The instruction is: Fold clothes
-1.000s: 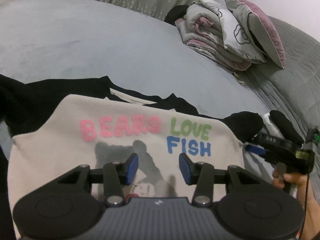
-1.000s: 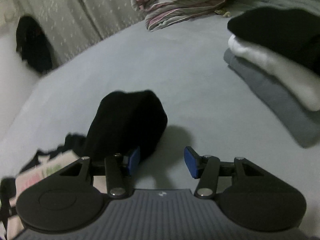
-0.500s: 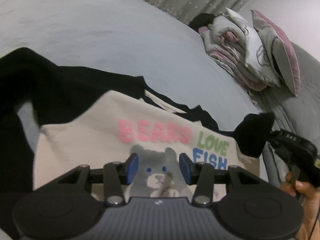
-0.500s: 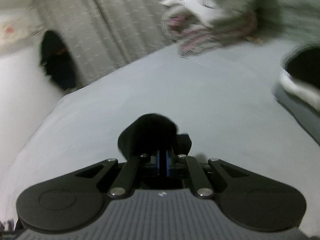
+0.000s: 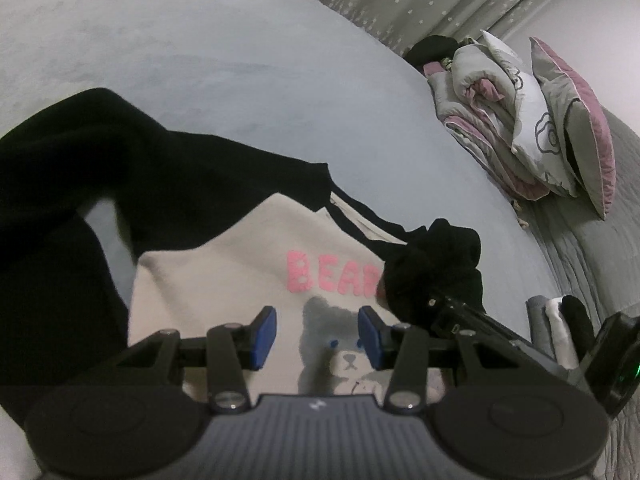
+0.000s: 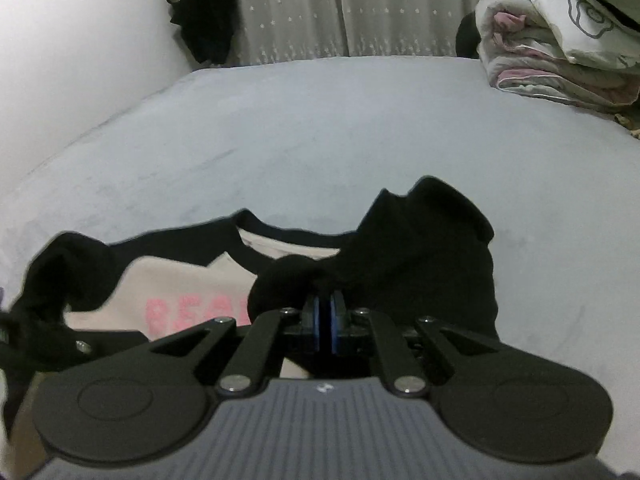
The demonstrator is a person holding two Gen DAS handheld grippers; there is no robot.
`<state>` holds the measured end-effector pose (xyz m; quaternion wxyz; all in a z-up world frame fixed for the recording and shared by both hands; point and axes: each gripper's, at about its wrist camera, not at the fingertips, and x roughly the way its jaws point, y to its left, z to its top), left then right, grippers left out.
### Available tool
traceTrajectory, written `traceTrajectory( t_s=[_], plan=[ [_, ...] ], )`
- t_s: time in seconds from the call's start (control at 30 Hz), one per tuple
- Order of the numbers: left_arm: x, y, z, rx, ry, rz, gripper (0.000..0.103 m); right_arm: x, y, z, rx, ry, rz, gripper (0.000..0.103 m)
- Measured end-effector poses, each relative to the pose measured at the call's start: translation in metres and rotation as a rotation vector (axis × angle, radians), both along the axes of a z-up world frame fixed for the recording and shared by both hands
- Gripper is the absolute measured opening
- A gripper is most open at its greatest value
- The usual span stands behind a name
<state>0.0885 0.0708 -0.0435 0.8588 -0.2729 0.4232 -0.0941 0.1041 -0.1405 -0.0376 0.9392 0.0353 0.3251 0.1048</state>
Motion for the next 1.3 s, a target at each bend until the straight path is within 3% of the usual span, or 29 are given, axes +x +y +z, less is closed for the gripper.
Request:
traceTrajectory(
  t_s=[0.13, 0.2, 0.23, 0.27, 0.5, 0.6, 0.83, 1.0, 1.07, 1.17, 1.3],
  plan=[
    [0.001, -0.001, -0.002, -0.003, 0.013, -0.01, 0.046, -0.008, -0.015, 0.014, 0.061, 0.003, -0.014, 0.015],
    [0.001, -0.001, -0.003, -0.002, 0.022, -0.012, 0.046, -0.012, -0.022, 0.021, 0.092, 0.005, -0.021, 0.027],
    [0.001, 0.0, -0.003, -0.002, 0.024, -0.013, 0.046, -0.013, -0.026, 0.025, 0.108, 0.006, -0.024, 0.045],
    [0.001, 0.0, -0.003, -0.002, 0.026, -0.015, 0.046, -0.015, -0.03, 0.029, 0.123, 0.006, -0.028, 0.052],
    [-0.001, -0.001, -0.002, -0.003, 0.03, -0.021, 0.047, -0.029, -0.056, 0.053, 0.231, 0.012, -0.052, 0.052],
    [-0.003, -0.001, -0.003, -0.001, 0.03, -0.021, 0.047, -0.025, -0.074, 0.054, 0.269, 0.033, -0.131, 0.052],
    [-0.002, -0.001, -0.003, -0.027, 0.037, -0.027, 0.047, -0.007, -0.113, 0.029, 0.434, 0.16, -0.305, 0.052],
    [-0.001, -0.004, -0.004, -0.016, 0.038, -0.032, 0.047, 0.0, -0.12, 0.009, 0.56, 0.217, -0.341, 0.052],
    [-0.001, -0.006, -0.003, -0.011, 0.038, -0.034, 0.047, 0.002, -0.119, 0.005, 0.591, 0.225, -0.351, 0.038],
    [-0.002, -0.008, -0.003, -0.006, 0.036, -0.037, 0.047, 0.002, -0.116, 0.007, 0.587, 0.208, -0.362, 0.026],
    [-0.002, -0.006, -0.004, -0.009, 0.037, -0.038, 0.047, -0.004, -0.111, 0.026, 0.508, 0.152, -0.377, 0.022]
  ],
)
